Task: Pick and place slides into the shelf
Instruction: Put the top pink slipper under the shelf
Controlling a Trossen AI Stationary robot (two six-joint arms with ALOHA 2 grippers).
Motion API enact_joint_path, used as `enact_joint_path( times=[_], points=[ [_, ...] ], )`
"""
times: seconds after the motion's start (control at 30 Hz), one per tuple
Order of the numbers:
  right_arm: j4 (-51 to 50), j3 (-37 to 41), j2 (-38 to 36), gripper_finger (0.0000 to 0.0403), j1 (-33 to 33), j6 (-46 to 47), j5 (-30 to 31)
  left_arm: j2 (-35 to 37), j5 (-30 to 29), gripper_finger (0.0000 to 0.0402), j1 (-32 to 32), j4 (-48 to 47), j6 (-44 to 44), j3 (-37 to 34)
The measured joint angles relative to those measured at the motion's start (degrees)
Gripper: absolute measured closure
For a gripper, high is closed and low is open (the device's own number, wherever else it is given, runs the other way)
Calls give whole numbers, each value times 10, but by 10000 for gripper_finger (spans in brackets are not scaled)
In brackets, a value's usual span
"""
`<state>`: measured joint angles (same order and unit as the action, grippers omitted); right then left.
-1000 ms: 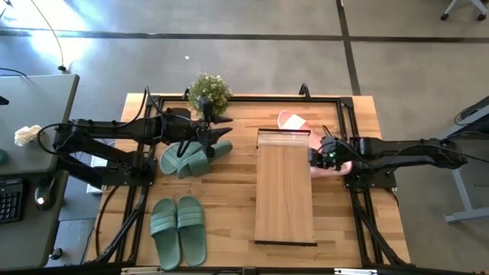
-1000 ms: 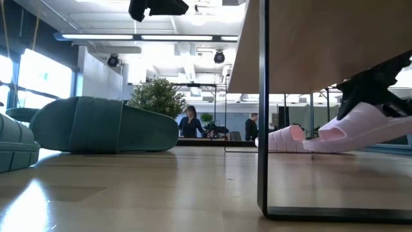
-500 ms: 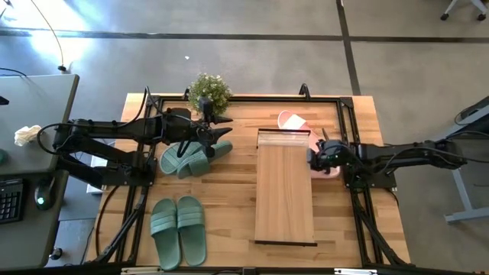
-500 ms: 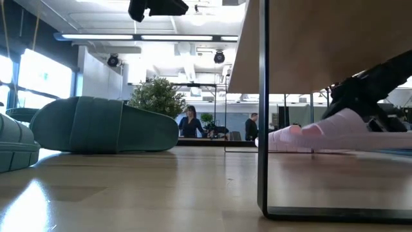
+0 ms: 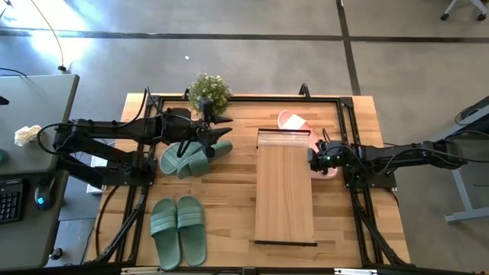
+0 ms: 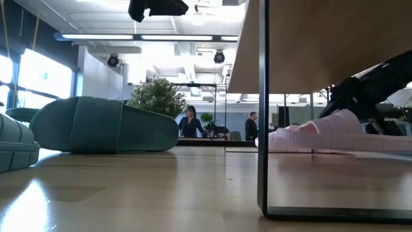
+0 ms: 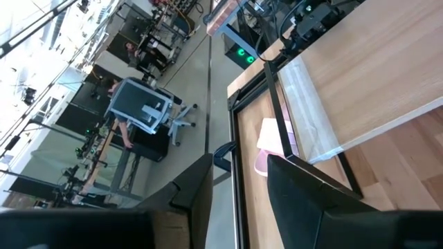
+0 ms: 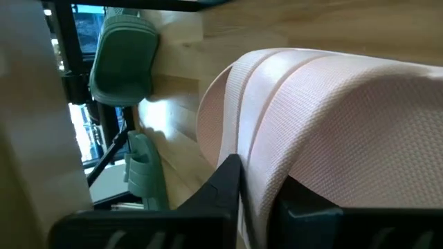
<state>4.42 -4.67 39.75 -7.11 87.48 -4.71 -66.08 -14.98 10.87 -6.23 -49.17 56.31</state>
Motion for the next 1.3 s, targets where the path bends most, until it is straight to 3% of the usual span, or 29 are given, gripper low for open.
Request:
enact_joint_path(
  times=[0.33,0.67,0.97,1.3],
  points=[
    [31,0,0,273,0,-3,2,0,0,279,0,-1,0,0],
    [-6,-8,0,256,0,4,12,0,0,279,0,-3,0,0],
    [-248,-132,0,256,0,-73,13,0,0,279,0,-13,1,0],
    [-489,-263,0,256,0,-100,68,0,0,279,0,-20,0,0]
  ],
)
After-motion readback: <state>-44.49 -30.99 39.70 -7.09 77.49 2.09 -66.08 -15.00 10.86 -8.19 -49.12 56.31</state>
